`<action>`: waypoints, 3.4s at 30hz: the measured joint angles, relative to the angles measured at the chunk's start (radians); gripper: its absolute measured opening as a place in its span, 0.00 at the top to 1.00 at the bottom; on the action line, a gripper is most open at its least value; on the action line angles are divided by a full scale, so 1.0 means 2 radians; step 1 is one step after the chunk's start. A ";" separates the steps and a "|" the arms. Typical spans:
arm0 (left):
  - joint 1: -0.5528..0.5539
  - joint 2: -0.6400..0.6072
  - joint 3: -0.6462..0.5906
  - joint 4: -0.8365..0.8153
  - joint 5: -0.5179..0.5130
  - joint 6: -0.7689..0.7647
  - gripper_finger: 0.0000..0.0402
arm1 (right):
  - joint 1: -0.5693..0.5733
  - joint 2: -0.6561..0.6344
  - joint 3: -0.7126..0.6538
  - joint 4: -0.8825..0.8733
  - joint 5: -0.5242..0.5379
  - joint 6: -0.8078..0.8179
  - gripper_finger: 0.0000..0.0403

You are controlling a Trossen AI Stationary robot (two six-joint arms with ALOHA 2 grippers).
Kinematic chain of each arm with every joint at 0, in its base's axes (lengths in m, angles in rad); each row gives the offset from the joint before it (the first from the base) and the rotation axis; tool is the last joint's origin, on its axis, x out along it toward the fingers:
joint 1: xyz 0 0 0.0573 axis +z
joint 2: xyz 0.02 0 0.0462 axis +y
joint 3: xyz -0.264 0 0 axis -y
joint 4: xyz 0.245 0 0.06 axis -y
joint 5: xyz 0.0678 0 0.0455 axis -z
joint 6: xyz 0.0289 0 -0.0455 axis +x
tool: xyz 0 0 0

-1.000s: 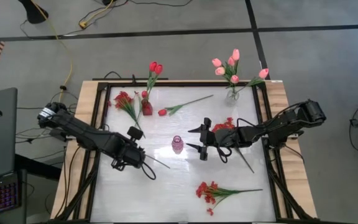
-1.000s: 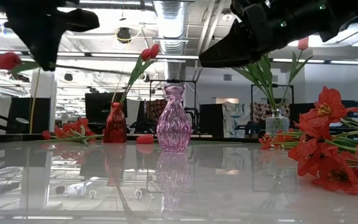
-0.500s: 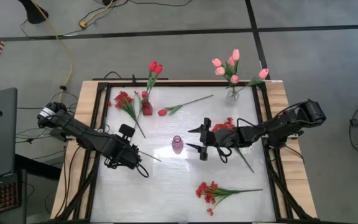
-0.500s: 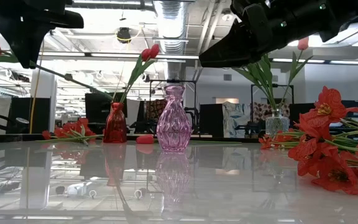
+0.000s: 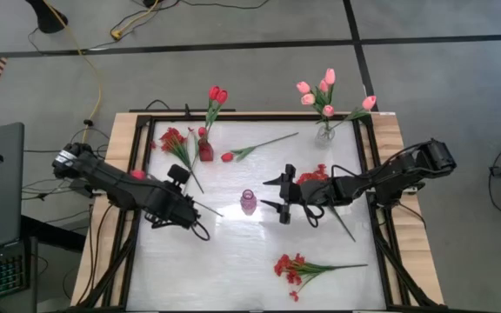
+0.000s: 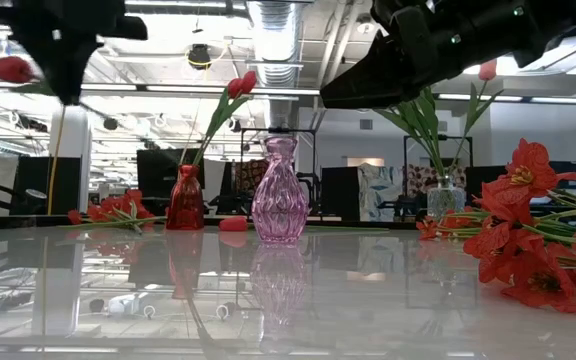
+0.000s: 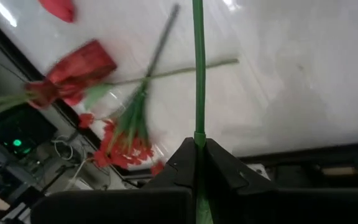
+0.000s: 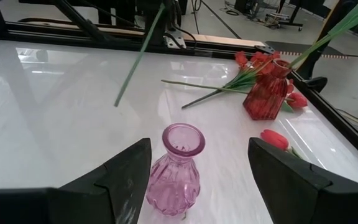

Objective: Sort flowers into vase by color
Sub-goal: Put the red flower into the red vase

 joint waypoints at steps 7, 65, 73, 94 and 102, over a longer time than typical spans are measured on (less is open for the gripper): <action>0.022 0.000 0.069 0.000 -0.030 0.045 1.00 | -0.005 0.000 0.000 0.000 0.000 0.000 0.27; 0.338 -0.033 0.132 0.001 -0.321 0.454 1.00 | -0.004 0.000 0.000 0.000 0.000 0.000 0.27; 0.362 -0.035 0.051 0.014 -0.354 0.465 1.00 | -0.004 0.000 0.000 0.000 0.000 0.000 0.27; 0.331 -0.059 0.050 0.055 -0.339 0.506 1.00 | -0.004 0.000 0.000 0.000 0.000 0.000 0.27; 0.331 -0.055 0.043 0.078 -0.333 0.533 1.00 | -0.004 0.000 0.000 0.000 0.000 0.000 0.27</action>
